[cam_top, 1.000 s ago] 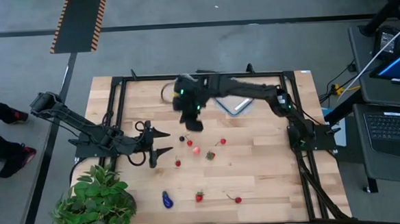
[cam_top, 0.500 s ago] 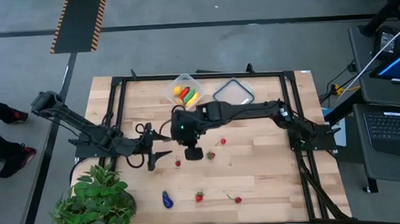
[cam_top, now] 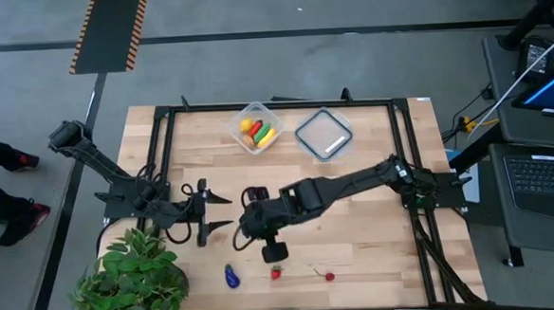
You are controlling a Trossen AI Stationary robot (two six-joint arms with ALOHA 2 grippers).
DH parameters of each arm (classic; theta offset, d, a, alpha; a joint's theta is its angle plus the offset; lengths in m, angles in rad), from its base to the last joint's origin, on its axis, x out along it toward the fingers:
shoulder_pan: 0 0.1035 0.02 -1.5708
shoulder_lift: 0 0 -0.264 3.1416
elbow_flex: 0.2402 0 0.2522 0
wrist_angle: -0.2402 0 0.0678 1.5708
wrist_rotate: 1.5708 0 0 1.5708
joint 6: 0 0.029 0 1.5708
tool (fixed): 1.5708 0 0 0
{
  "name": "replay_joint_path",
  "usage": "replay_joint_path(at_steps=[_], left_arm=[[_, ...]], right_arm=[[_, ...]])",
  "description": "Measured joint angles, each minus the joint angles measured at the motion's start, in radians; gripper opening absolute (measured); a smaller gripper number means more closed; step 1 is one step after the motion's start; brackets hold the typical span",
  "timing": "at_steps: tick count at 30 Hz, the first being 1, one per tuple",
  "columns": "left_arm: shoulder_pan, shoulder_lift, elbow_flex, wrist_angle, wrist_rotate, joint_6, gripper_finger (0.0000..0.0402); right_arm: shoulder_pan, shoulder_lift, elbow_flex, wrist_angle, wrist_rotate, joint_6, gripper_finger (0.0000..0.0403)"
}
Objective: Pick and placing Produce into tupperware
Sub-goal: Put the left strawberry into the transparent container
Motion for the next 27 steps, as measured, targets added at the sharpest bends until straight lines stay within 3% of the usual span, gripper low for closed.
replay_joint_path(at_steps=[5,8,15,19,27], left_arm=[[-0.048,0.000,0.000,0.000,-0.002,-0.030,0.0257],[-0.078,0.000,0.000,0.001,-0.016,-0.053,0.0257],[-0.147,0.000,0.000,0.003,-0.063,-0.100,0.0257],[-0.180,0.000,0.000,0.008,-0.079,-0.125,0.0257],[-0.195,0.000,0.000,0.026,-0.086,-0.133,0.0257]], right_arm=[[0.042,0.000,-0.006,0.041,0.034,0.018,0.0023],[0.064,-0.005,-0.092,0.201,0.032,0.033,0.0023],[0.080,-0.054,-0.457,0.625,0.029,0.051,0.0023],[0.078,-0.180,-0.697,0.972,0.032,0.026,0.0023],[0.073,-0.488,-1.155,1.370,0.031,-0.001,0.0023]])
